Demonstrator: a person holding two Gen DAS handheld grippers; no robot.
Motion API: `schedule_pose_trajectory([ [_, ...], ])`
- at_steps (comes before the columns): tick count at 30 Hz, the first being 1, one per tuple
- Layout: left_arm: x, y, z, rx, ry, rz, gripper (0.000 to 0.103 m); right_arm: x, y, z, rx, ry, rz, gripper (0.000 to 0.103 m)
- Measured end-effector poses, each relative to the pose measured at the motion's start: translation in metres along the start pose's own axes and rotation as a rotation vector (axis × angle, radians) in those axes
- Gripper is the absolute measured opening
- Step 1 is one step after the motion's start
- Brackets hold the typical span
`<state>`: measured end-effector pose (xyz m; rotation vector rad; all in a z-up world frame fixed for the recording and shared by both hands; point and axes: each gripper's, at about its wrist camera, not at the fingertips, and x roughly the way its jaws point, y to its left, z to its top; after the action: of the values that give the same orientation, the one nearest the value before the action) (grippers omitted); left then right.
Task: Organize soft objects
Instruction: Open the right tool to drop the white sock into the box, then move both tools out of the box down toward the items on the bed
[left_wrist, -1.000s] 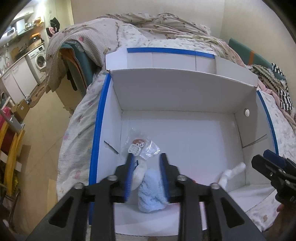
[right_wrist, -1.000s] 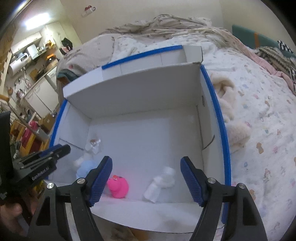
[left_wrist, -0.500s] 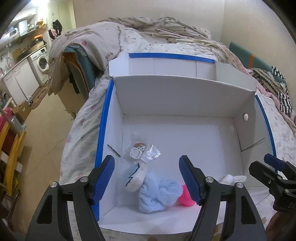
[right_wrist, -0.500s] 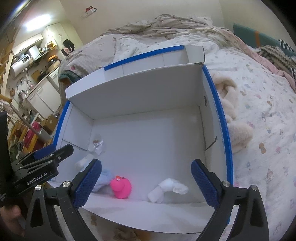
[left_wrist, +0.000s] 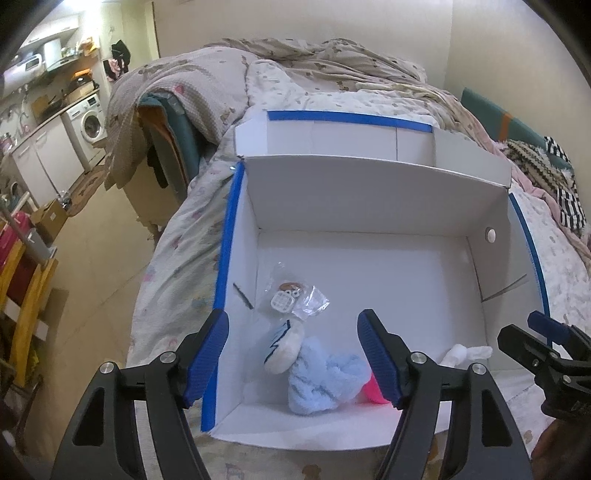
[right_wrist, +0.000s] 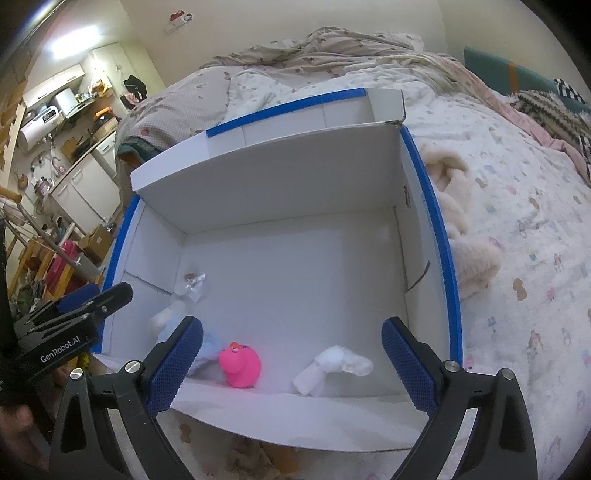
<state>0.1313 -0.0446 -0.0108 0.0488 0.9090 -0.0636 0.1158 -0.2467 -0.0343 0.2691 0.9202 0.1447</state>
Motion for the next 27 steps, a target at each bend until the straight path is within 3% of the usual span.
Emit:
schedule_pose_trajectory([
  [18,-0.035,0.017,-0.029,-0.019,-0.009,0.015,0.070,-0.039,-0.004,-0.027,-0.003,-0.034,0.001,0.103],
  [27,-0.043,0.025,-0.058,0.001,0.014,0.030,0.070,-0.047,-0.007,-0.059,-0.019,0.017,-0.012,0.103],
])
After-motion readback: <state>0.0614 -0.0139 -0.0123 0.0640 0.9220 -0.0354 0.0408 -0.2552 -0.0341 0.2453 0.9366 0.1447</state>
